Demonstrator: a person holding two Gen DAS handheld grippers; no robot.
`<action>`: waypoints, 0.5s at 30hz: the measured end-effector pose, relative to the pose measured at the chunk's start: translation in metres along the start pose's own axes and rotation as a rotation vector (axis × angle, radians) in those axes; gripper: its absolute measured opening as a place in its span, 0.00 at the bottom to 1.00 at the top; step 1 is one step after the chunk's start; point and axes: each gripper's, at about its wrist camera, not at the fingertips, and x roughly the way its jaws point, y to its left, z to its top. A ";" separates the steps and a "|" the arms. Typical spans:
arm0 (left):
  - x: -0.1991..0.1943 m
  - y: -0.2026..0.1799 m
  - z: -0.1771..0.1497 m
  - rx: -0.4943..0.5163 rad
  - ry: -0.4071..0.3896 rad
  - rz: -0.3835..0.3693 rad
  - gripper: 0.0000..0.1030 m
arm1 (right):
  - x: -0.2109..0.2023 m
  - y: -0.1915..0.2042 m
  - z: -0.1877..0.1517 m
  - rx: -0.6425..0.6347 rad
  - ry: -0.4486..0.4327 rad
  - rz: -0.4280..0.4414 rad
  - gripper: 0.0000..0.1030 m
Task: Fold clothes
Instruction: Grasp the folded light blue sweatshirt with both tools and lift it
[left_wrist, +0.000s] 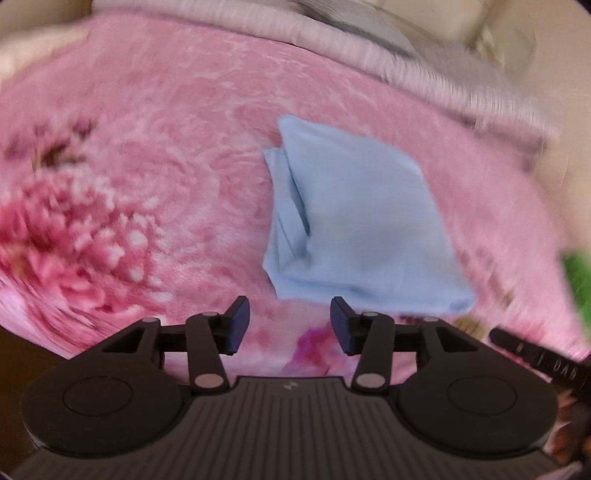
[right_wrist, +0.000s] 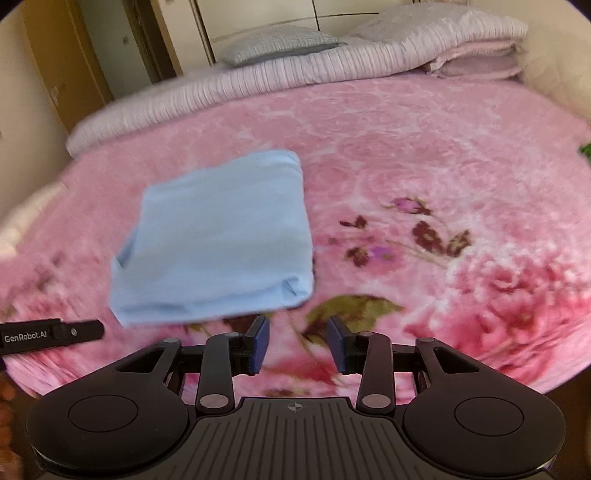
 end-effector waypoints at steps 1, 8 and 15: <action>0.002 0.012 0.005 -0.052 -0.002 -0.033 0.43 | 0.001 -0.009 0.004 0.049 -0.008 0.037 0.58; 0.033 0.063 0.026 -0.340 0.006 -0.226 0.48 | 0.032 -0.055 0.023 0.305 0.033 0.194 0.69; 0.080 0.086 0.041 -0.489 0.029 -0.341 0.49 | 0.064 -0.074 0.029 0.388 0.067 0.232 0.70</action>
